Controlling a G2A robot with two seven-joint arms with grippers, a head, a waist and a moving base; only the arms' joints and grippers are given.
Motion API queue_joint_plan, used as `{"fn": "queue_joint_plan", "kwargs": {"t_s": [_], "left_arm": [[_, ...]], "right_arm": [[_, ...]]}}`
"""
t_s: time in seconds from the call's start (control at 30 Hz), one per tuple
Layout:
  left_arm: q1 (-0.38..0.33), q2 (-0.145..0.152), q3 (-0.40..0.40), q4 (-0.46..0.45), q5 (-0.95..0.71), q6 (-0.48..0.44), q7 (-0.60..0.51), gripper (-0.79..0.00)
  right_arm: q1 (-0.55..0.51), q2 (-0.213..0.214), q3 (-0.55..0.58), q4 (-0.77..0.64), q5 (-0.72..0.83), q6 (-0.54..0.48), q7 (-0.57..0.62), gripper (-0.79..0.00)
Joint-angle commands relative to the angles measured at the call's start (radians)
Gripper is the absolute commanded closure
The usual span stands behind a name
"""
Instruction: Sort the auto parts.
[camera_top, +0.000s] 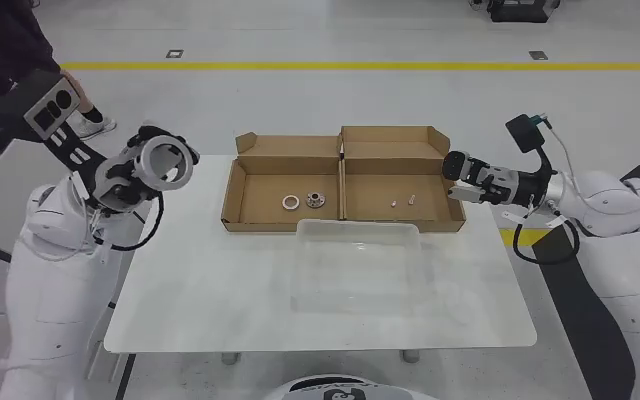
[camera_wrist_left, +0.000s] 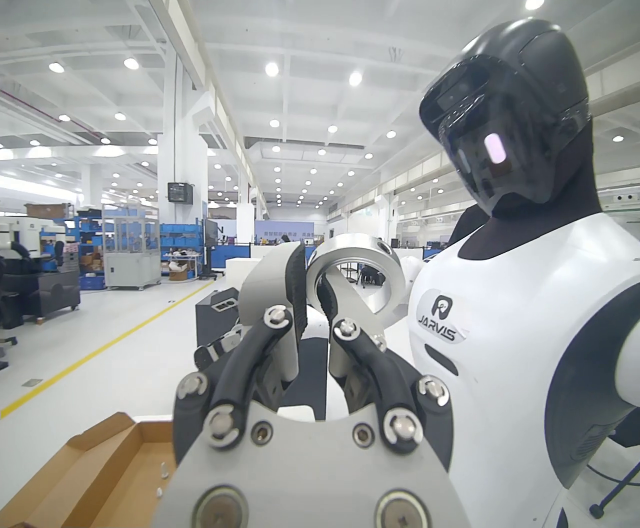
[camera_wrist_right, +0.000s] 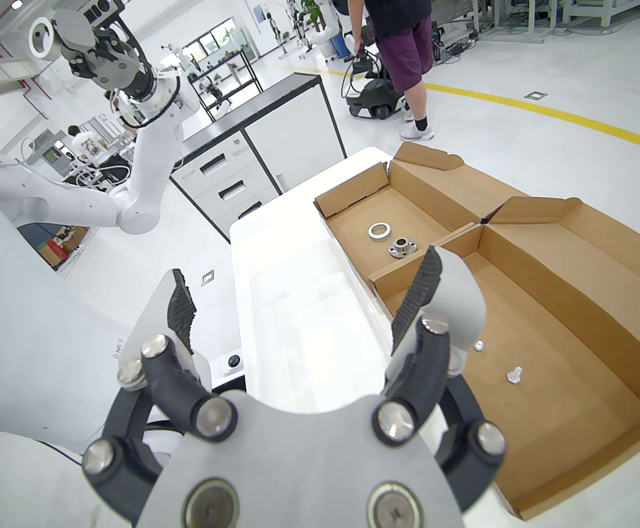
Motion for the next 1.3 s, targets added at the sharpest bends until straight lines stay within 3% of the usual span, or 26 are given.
{"fn": "queue_joint_plan", "kwargs": {"t_s": [0.0, 0.37, 0.67, 0.97, 1.27], "left_arm": [[-0.012, -0.002, 0.013, 0.012, 0.068, 0.020, 0.003, 0.000], [-0.088, -0.025, 0.136, 0.050, 0.318, 0.163, 0.093, 0.000], [-0.279, -0.050, 0.245, 0.174, 0.400, 0.240, 0.133, 0.000], [-0.482, -0.075, 0.371, 0.356, 0.577, 0.276, 0.064, 0.000], [-0.527, -0.080, 0.449, 0.443, 0.796, 0.267, -0.011, 0.000]], "right_arm": [[0.000, 0.000, 0.000, 0.000, 0.000, 0.000, 0.000, -0.785], [0.000, 0.000, 0.000, 0.000, 0.000, 0.000, 0.000, -0.785], [0.000, 0.000, 0.000, 0.000, 0.000, 0.000, 0.000, -0.785], [0.000, 0.000, 0.000, 0.000, 0.000, 0.000, 0.000, -0.785], [0.000, 0.000, 0.000, 0.000, 0.000, 0.000, 0.000, -0.785]]}}
